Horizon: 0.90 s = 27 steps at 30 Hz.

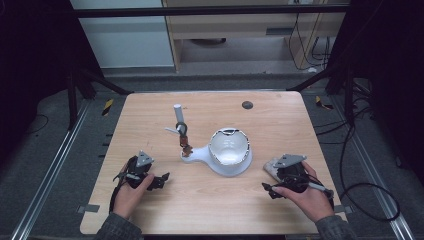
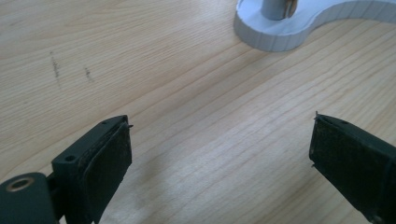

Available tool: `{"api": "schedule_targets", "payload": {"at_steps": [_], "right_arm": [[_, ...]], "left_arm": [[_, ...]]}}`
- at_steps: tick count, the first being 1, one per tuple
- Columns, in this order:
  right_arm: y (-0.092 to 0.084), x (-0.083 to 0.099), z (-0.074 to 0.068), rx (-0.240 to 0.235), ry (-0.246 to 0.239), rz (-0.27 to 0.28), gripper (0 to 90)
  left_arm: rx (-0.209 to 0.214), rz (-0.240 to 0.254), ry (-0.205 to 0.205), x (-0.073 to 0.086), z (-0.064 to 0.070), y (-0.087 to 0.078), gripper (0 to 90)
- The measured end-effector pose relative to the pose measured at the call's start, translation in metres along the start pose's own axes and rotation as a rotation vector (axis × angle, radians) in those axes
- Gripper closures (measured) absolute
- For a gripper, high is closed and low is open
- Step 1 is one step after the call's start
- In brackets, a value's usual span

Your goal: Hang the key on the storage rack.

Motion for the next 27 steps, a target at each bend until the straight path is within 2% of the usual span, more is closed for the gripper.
{"api": "schedule_targets", "payload": {"at_steps": [3, 10, 16, 19, 27], "right_arm": [[-0.005, 0.001, 0.008, 0.001, 0.010, -0.033, 8.4], [-0.011, 0.002, 0.023, 0.007, 0.021, -0.088, 8.5], [-0.012, 0.006, 0.026, -0.005, 0.030, -0.117, 8.5], [-0.012, 0.011, 0.030, -0.005, 0.042, -0.133, 8.5], [-0.018, 0.017, 0.038, -0.002, 0.065, -0.139, 8.9]], "left_arm": [[-0.024, -0.013, -0.008, 0.002, -0.004, 0.003, 5.6], [-0.029, -0.060, -0.036, 0.007, -0.009, 0.010, 5.4], [-0.019, -0.044, -0.059, 0.009, -0.011, 0.012, 2.4], [-0.019, -0.023, -0.057, 0.010, -0.013, 0.014, 0.5], [-0.015, -0.022, -0.058, 0.010, -0.013, 0.014, 0.0]]}}
Point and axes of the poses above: each handheld gripper's, and its own axes: y roughly forward along the jaws, x roughly out of its underside, z roughly to its right, the point moved 4 cm from there along y, roughly forward along the jaws, and after that the axes turned 10 degrees about -y, right-handed, at the moved point
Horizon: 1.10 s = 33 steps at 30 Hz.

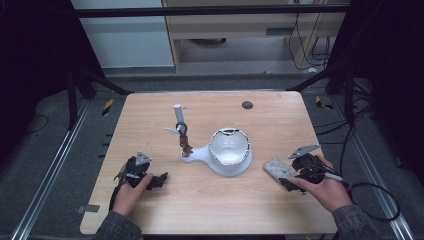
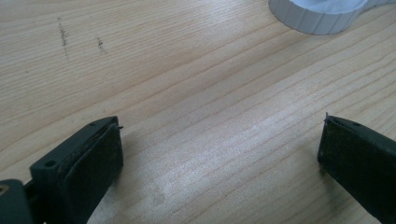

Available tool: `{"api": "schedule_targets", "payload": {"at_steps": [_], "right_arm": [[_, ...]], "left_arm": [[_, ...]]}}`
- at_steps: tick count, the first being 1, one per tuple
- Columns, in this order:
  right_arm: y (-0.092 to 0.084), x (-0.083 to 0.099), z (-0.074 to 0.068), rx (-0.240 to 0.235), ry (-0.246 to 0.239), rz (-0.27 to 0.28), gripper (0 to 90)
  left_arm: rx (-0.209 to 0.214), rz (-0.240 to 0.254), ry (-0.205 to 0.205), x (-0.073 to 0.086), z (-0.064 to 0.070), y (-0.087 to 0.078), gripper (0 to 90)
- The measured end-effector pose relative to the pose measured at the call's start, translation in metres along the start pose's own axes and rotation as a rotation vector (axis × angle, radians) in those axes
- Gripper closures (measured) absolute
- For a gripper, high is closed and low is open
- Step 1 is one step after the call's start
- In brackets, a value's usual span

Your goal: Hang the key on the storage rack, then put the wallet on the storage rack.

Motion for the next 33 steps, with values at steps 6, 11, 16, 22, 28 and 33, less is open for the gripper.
{"api": "schedule_targets", "payload": {"at_steps": [6, 11, 16, 22, 28, 33], "right_arm": [[-0.002, 0.002, 0.001, -0.002, 0.004, -0.015, 10.8], [-0.001, 0.002, 0.003, -0.007, 0.007, -0.026, 14.1], [0.000, 0.000, 0.004, -0.014, 0.007, -0.031, 18.6], [0.004, 0.000, 0.002, -0.029, 0.005, -0.052, 20.6], [0.010, -0.001, 0.004, -0.053, 0.024, -0.075, 14.8], [0.021, -0.002, 0.005, -0.063, 0.032, -0.133, 8.1]], "left_arm": [[0.000, 0.000, 0.000, 0.000, 0.000, 0.000, 0.0], [0.000, 0.000, -0.001, 0.000, 0.000, 0.000, 0.0], [0.000, 0.000, -0.001, 0.000, 0.000, 0.000, 0.0], [0.000, -0.001, -0.002, 0.000, 0.001, 0.000, 0.0], [-0.001, 0.000, -0.003, 0.000, 0.001, 0.000, 0.0], [0.000, 0.000, -0.002, 0.000, 0.001, 0.000, 0.0]]}}
Point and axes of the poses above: each handheld gripper's, and its own axes: y roughly forward along the jaws, x roughly out of its underside, z roughly to its right, the point moved 4 cm from there along y, roughly forward along the jaws, and after that the axes turned 10 degrees about -y, right-handed, at the moved point
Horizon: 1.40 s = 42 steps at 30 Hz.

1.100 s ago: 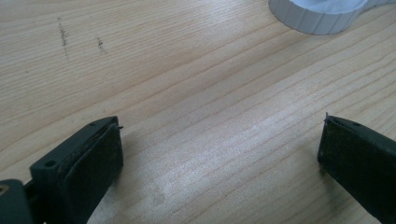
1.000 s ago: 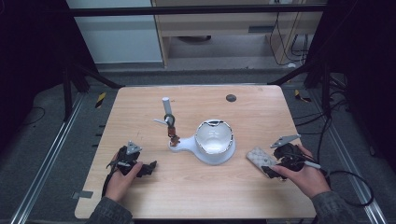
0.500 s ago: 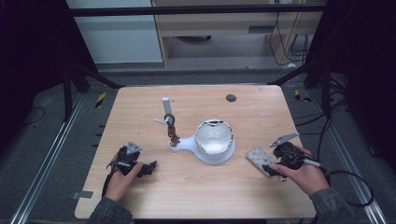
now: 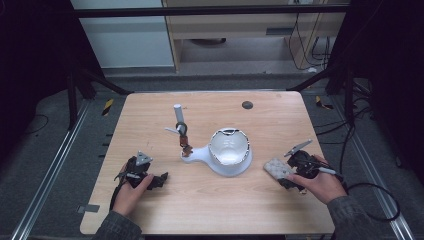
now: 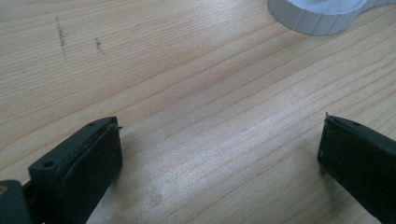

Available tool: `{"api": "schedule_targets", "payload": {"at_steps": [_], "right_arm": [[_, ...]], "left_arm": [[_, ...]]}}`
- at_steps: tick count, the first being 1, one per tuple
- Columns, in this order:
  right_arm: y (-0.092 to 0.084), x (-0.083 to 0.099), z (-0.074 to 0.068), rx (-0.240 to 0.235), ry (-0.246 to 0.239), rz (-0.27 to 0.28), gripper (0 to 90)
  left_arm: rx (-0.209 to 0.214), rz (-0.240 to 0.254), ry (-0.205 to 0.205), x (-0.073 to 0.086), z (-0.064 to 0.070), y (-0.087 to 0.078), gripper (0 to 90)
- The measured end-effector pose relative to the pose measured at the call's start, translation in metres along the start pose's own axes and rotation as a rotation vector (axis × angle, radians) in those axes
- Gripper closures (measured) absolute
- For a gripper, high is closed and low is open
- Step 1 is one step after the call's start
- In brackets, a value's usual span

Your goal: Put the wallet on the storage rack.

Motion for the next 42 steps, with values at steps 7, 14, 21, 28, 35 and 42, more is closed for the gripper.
{"api": "schedule_targets", "payload": {"at_steps": [7, 14, 21, 28, 35, 42], "right_arm": [[0.016, -0.001, 0.003, -0.035, -0.002, -0.085, 8.6], [0.023, 0.000, 0.007, -0.037, 0.000, -0.103, 15.5], [0.028, 0.002, 0.007, -0.040, -0.002, -0.117, 17.2], [0.031, 0.003, 0.007, -0.046, -0.003, -0.121, 22.7], [0.032, 0.004, 0.008, -0.040, -0.006, -0.123, 26.3], [0.028, 0.002, 0.005, -0.030, -0.047, -0.132, 29.2]], "left_arm": [[0.001, 0.001, 0.003, 0.000, 0.000, 0.000, 0.0], [0.002, 0.002, 0.003, 0.000, 0.001, 0.000, 0.0], [0.004, 0.002, 0.006, 0.000, 0.001, 0.000, 0.0], [0.006, 0.000, 0.010, 0.000, 0.001, 0.000, 0.0], [0.008, -0.001, 0.009, 0.000, 0.001, 0.000, 0.0], [0.008, 0.001, 0.008, 0.000, 0.001, 0.001, 0.0]]}}
Point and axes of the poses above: each handheld gripper's, and its own axes: y roughly forward along the jaws, x roughly out of its underside, z roughly to its right, the point moved 4 cm from there along y, roughly forward along the jaws, and after that the axes turned 10 degrees about -y, right-handed, at the moved point
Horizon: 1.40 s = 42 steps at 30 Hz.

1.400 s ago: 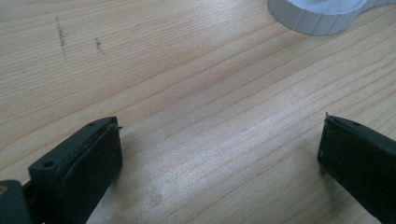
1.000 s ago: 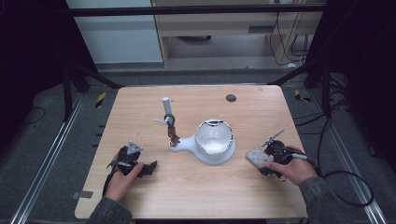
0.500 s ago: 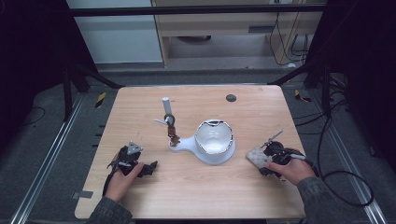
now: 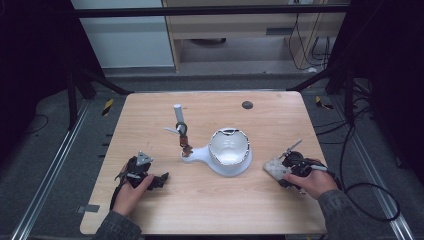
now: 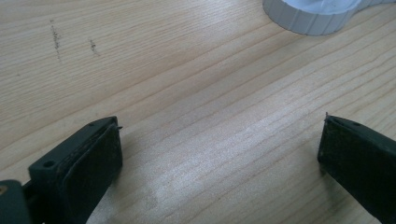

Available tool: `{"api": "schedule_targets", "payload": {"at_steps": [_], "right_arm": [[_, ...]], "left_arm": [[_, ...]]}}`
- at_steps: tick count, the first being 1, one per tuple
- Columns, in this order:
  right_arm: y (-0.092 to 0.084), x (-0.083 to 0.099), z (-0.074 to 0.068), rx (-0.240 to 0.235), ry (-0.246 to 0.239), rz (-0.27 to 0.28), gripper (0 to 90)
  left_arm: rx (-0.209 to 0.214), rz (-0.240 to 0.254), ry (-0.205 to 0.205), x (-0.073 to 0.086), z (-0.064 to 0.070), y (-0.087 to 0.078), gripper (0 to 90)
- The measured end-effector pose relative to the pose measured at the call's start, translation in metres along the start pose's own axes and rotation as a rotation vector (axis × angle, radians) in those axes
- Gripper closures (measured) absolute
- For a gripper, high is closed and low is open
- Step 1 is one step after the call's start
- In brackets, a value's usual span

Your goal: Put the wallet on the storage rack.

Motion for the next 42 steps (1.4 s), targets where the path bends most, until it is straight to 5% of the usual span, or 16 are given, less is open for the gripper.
{"api": "schedule_targets", "payload": {"at_steps": [22, 42], "right_arm": [[-0.056, -0.024, -0.012, 0.100, -0.152, 0.049, 30.7], [-0.081, -0.058, -0.019, 0.158, -0.244, 0.051, 30.9]], "left_arm": [[0.000, 0.000, -0.001, 0.000, 0.000, 0.000, 0.0], [0.000, 0.000, -0.001, 0.000, 0.000, 0.000, 0.0]]}}
Point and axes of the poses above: each handheld gripper's, and its own axes: y roughly forward along the jaws, x roughly out of its underside, z roughly to its right, the point moved 4 cm from there along y, roughly forward along the jaws, and after that the axes turned 10 degrees about -y, right-handed, at the moved point
